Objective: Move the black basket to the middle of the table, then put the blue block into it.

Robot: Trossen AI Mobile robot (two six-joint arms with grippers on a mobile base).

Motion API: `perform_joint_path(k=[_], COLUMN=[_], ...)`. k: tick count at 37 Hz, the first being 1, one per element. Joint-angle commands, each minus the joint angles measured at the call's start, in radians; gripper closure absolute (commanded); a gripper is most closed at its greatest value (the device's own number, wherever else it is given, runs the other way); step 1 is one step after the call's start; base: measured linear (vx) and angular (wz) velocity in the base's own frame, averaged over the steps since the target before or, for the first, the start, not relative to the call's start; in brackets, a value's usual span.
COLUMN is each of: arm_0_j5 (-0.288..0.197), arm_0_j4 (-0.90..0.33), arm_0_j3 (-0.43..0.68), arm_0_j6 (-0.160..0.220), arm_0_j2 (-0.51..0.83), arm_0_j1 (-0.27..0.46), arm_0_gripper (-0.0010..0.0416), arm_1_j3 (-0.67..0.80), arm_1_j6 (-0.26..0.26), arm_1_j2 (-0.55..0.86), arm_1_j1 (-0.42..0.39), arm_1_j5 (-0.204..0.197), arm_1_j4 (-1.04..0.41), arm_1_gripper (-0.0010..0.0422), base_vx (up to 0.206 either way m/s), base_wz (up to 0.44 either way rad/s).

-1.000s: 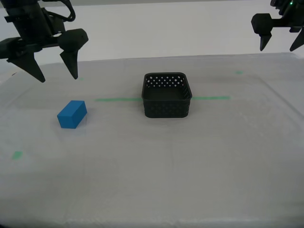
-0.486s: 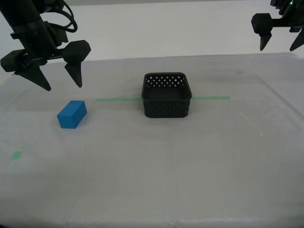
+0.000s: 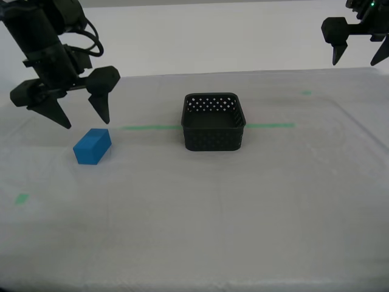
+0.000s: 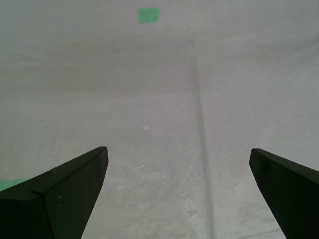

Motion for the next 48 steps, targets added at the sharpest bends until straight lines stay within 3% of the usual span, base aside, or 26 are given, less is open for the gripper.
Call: perform_joint_path(k=[1, 30, 37, 48], arm_0_j5=[-0.001, -0.001, -0.001, -0.001], arm_0_j4=[0.000, 0.001, 0.001, 0.001], arm_0_j3=[0.002, 0.002, 0.002, 0.002], arm_0_j6=[0.002, 0.002, 0.002, 0.002], arm_0_j2=[-0.001, -0.001, -0.001, -0.001], arm_0_j1=[0.001, 0.001, 0.001, 0.001], arm_0_gripper=[0.0007, 0.0007, 0.0007, 0.0007], arm_1_j3=[0.000, 0.002, 0.002, 0.002], arm_1_j6=[0.003, 0.057, 0.082, 0.153], arm_1_j2=[0.042, 0.187, 0.187, 0.187], arm_1_j1=[0.000, 0.004, 0.006, 0.015], arm_1_j5=[0.014, 0.019, -0.027, -0.014], arm_1_j4=[0.021, 0.160, 0.166, 0.163], arm_1_gripper=[0.0011, 0.0011, 0.0011, 0.0011], base_vx=[0.000, 0.000, 0.000, 0.000], base_wz=[0.000, 0.000, 0.000, 0.000])
